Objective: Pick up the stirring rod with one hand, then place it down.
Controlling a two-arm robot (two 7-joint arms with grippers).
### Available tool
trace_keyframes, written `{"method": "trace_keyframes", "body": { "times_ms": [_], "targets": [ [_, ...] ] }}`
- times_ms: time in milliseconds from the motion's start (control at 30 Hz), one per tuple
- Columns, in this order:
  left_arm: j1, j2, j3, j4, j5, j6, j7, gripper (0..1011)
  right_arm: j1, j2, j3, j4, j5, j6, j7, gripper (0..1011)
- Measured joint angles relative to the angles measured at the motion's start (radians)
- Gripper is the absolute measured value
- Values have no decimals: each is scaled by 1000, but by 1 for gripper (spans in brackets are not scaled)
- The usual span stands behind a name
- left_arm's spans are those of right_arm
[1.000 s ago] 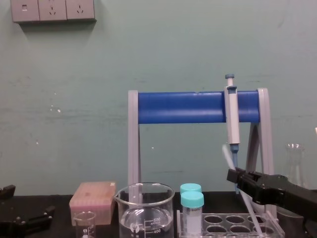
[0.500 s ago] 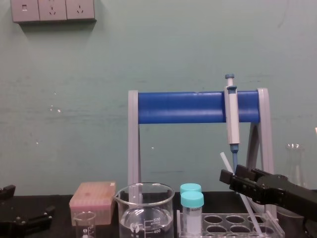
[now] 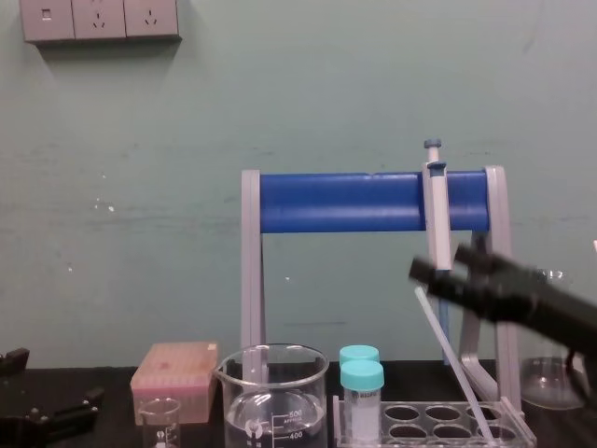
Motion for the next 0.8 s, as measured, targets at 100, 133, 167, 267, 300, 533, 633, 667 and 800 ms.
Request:
{"method": "trace_keyframes", "body": {
  "times_ms": [100,133,167,267,300,533,633,667,800],
  "targets": [
    [0,0,0,0,0,0,0,1000,-13,1,20,-60,-1,-42,-34,1000],
    [0,0,0,0,0,0,0,1000,-22,3,32,-92,-9,-52,-72,1000],
    [0,0,0,0,0,0,0,1000,-25,5,38,-105,-16,-56,-95,1000],
    [0,0,0,0,0,0,0,1000,-40,14,64,-150,-55,-52,-197,1000],
    [0,0,0,0,0,0,0,1000,-45,18,70,-159,-68,-44,-225,1000],
    [0,0,0,0,0,0,0,1000,-125,61,126,-257,-144,132,-456,1000],
    [0,0,0,0,0,0,0,1000,-173,80,136,-303,-160,222,-506,1000],
    [0,0,0,0,0,0,0,1000,-185,84,136,-312,-164,247,-514,1000],
    [0,0,0,0,0,0,0,1000,-225,101,134,-348,-177,391,-541,1000]
  ]
}}
